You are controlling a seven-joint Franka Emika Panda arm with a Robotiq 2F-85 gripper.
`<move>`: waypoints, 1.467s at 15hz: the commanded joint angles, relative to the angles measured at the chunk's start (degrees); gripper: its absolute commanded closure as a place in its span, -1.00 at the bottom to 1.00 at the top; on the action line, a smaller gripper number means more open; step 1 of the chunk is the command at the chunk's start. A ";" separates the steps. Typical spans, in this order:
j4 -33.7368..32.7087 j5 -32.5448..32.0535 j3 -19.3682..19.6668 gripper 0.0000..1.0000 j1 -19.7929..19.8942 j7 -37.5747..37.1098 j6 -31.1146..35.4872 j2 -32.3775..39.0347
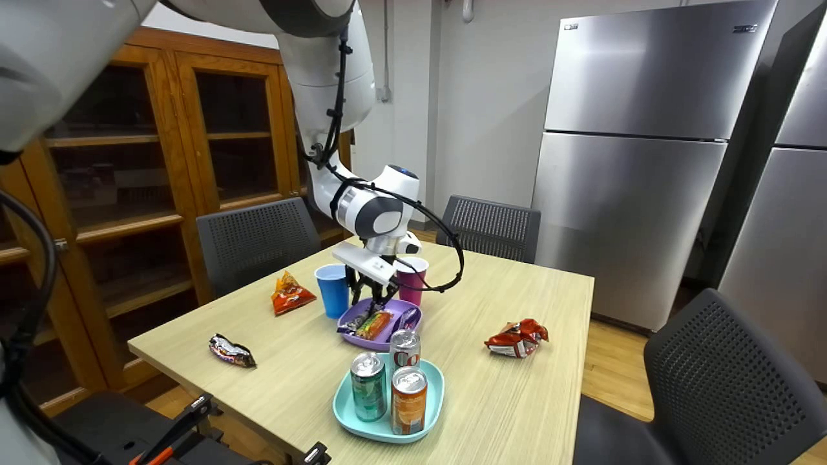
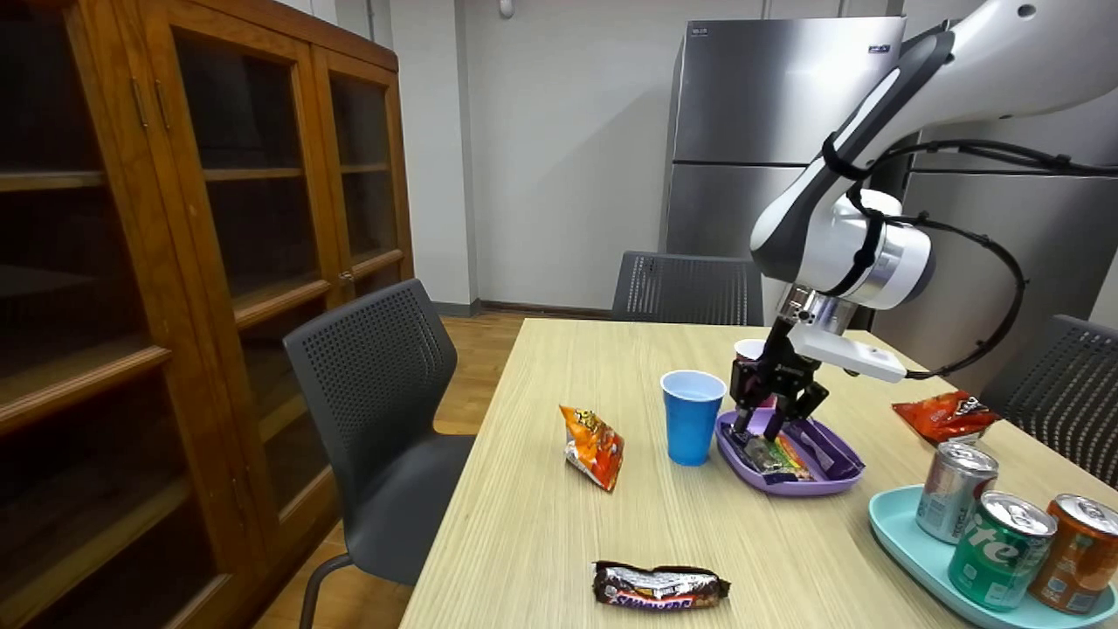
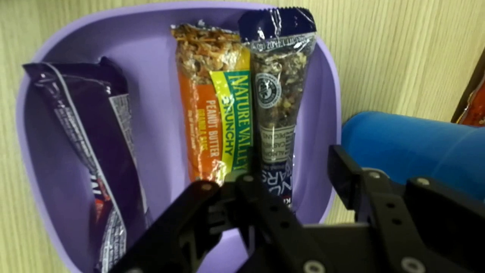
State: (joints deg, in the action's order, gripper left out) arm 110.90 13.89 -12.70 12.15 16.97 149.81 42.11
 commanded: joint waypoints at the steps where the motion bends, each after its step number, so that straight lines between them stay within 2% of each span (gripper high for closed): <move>1: 2.24 1.63 -1.68 -0.65 2.09 2.63 -0.49 -3.89; 3: 3.50 2.13 -1.99 -0.94 2.84 3.79 -0.06 -5.55; 4: 4.13 2.55 -2.25 -0.99 3.40 4.48 -0.11 -6.32; 10: 10.74 5.59 -3.50 -1.00 6.08 10.58 0.39 -11.55; 15: 18.06 7.62 -3.70 -1.00 6.30 14.72 1.34 -16.38; 17: 21.17 7.88 -3.38 -1.00 5.55 15.20 2.24 -18.51; 22: 29.09 3.53 0.74 -1.00 0.47 9.80 7.82 -23.98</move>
State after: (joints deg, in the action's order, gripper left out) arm 133.83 19.63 -14.09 15.56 29.77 154.16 23.62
